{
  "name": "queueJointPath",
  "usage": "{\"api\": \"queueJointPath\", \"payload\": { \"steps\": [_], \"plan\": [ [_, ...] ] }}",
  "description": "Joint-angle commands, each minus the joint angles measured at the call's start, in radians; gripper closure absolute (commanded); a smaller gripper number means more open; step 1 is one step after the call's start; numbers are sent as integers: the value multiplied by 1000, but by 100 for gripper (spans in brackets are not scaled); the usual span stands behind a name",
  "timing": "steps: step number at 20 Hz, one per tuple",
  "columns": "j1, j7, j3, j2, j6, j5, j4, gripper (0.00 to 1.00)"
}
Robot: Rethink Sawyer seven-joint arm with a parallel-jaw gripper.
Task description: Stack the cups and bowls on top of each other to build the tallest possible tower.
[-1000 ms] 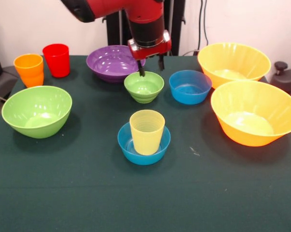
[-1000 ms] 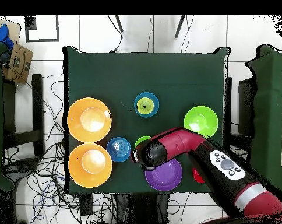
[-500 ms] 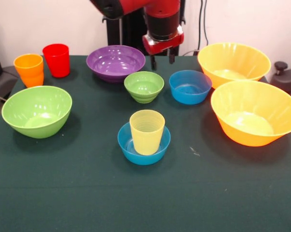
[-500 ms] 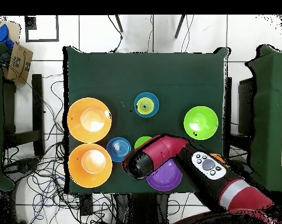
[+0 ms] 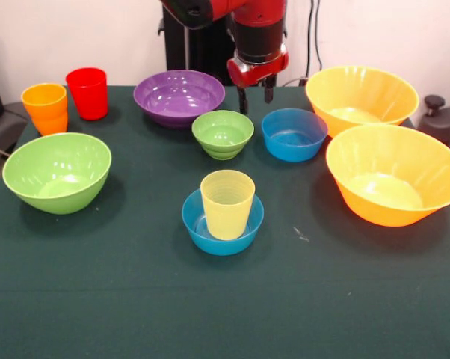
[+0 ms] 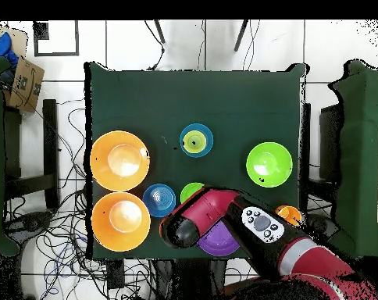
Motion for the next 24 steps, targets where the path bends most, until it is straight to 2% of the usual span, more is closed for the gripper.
{"api": "queueJointPath", "payload": {
  "steps": [1,7,10,16,24],
  "plan": [
    [21,19,-60,-35,-51,-47,-3,0],
    [12,-26,-36,-61,5,31,-2,0],
    [18,-26,-40,-62,4,37,-9,0],
    [38,5,-67,-39,-29,6,-15,0],
    [33,-8,-46,-59,-17,47,-2,0]
  ]
}}
